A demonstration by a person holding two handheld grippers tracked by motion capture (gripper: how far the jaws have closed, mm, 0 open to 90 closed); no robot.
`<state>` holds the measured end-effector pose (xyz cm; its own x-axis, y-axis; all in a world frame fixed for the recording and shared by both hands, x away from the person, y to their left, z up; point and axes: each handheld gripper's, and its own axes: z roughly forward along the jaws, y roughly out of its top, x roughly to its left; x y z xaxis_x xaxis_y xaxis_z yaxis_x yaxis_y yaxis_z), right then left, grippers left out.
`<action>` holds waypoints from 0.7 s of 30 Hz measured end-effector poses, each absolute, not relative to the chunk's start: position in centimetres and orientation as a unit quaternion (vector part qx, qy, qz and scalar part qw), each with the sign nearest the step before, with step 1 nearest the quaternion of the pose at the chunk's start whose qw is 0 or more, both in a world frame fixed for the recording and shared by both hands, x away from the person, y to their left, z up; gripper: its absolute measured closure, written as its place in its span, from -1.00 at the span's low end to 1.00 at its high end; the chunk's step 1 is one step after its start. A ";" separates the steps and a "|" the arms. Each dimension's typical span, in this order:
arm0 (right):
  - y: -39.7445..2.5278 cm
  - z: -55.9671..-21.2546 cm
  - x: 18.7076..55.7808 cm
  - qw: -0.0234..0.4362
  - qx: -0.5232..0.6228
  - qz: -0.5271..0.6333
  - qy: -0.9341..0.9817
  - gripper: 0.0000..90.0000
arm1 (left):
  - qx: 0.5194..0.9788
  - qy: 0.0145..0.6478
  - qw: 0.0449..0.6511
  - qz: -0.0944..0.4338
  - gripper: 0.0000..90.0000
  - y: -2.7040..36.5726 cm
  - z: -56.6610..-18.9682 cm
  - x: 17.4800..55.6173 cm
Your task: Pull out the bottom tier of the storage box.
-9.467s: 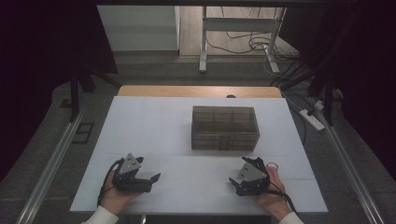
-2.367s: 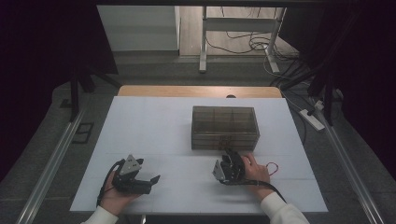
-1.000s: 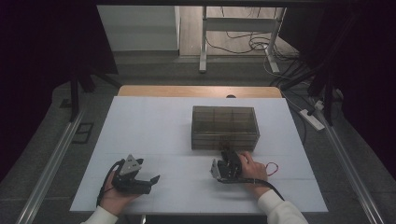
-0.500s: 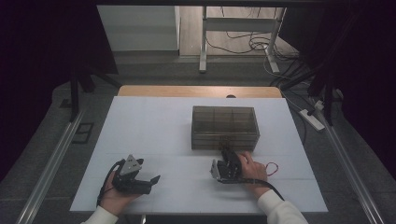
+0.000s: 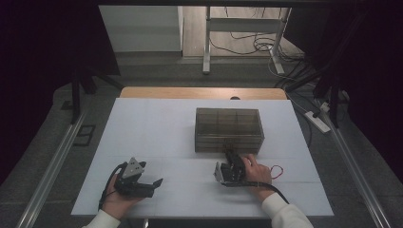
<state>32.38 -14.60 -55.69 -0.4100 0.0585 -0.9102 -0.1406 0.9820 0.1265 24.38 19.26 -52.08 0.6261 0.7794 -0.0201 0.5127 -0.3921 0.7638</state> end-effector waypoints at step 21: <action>-14.7 -55.6 31.9 0.546 -0.022 0.099 0.832 0.73 | 0.816 0.395 0.384 0.175 -0.76 19.3 -52.0 24.3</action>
